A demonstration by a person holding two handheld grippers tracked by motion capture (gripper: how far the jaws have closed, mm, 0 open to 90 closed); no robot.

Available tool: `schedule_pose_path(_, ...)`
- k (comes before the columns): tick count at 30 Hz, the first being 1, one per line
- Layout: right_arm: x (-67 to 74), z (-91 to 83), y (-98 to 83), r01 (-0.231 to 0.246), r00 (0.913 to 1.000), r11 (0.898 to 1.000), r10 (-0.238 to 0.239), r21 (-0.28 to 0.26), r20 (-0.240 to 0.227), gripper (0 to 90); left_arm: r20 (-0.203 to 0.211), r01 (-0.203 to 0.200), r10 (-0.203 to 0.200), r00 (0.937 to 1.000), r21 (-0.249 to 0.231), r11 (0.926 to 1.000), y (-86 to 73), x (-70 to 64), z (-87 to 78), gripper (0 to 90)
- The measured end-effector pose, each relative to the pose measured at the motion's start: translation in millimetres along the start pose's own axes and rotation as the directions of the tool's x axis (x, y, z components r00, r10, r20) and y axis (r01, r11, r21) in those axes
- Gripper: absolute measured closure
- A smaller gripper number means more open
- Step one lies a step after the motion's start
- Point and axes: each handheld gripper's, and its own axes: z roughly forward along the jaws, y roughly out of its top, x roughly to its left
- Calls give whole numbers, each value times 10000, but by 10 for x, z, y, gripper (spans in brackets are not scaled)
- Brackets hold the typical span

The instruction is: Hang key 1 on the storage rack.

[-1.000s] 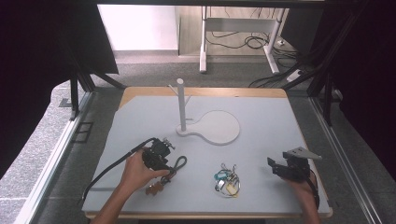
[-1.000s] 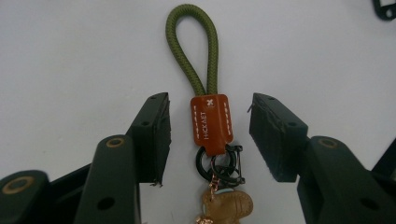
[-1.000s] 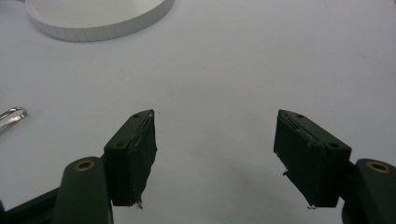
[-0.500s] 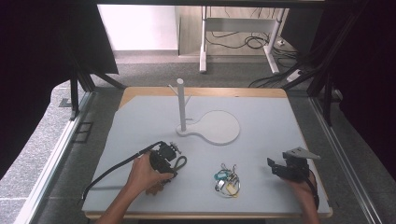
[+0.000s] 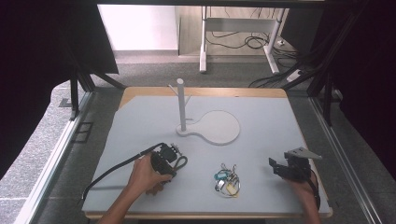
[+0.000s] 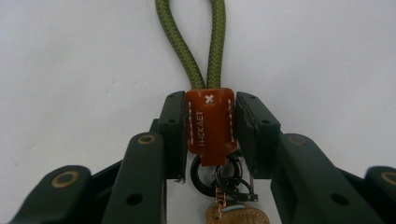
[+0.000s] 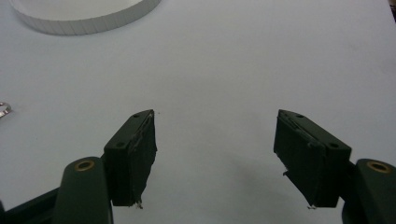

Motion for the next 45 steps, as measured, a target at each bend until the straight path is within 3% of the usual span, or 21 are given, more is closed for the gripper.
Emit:
schedule_pose_path(12,-27,1,-10,-117,9999,9999,117,8,12,300,357,111,-83,9993,-803,9967,-49,82,-212,663)
schedule_pose_path(16,-33,-8,-9,-171,9998,9999,171,-14,52,300,511,229,-166,9986,-1257,9918,-95,133,-354,663)
schedule_pose_path(19,-32,-1,-11,-145,9999,9999,145,18,86,300,719,408,-286,9970,-1739,9839,-146,222,-509,663)
schedule_pose_path(28,-15,11,-8,-170,9998,9998,169,100,112,300,1002,751,-542,9935,-2181,9730,-221,410,-714,663)
schedule_pose_path(35,-30,-6,-7,-202,9997,9998,201,61,157,300,1136,858,-606,9917,-2317,9690,-226,517,-794,663)
schedule_pose_path(45,-28,-6,-5,-192,9997,9998,190,79,170,299,916,927,-711,9933,-2588,9615,-186,639,-953,663)
